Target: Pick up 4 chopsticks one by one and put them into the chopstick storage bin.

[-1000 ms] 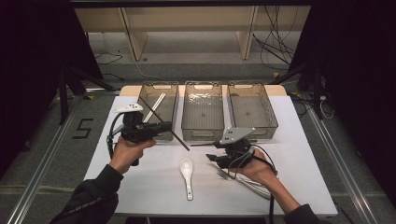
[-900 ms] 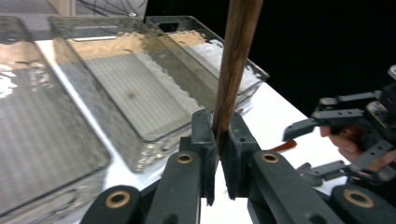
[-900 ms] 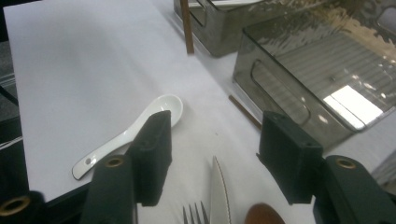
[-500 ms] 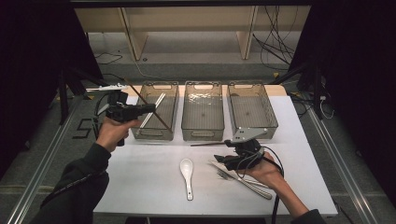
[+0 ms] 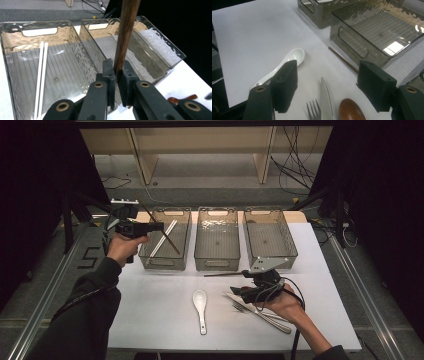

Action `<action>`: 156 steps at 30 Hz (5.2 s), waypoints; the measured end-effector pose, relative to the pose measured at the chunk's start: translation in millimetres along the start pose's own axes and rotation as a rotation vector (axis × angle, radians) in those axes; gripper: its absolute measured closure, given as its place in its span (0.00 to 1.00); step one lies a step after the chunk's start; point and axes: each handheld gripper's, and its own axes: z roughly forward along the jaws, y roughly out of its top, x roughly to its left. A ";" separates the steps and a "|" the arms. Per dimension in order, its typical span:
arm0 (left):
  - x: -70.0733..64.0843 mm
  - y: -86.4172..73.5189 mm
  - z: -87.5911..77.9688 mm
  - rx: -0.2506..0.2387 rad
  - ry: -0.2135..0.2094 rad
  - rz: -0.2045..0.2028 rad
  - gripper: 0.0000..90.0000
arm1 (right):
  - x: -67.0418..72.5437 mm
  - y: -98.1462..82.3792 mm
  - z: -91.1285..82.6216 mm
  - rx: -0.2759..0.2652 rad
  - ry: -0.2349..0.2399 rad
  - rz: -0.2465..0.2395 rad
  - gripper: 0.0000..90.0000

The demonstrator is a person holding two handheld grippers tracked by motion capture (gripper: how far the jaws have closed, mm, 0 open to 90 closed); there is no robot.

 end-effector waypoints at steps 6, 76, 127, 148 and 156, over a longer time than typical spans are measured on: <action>9.9 -1.3 17.2 0.046 0.032 -0.027 0.93 | 1.0 -0.1 0.7 0.004 0.005 -0.007 0.37; 8.0 -14.0 45.2 0.108 0.082 -0.039 0.35 | -2.4 -2.2 3.1 0.029 0.008 -0.012 0.37; -67.8 -143.2 -43.8 -0.029 -0.058 0.228 0.19 | -80.1 -22.9 87.0 0.299 -0.107 0.016 0.38; -68.6 -145.2 -40.0 -0.010 -0.066 0.233 0.19 | -83.3 -25.5 96.3 0.339 -0.106 0.043 0.43; -69.3 -145.8 -39.1 -0.004 -0.068 0.236 0.19 | -83.6 -26.0 92.7 0.367 -0.099 0.041 0.57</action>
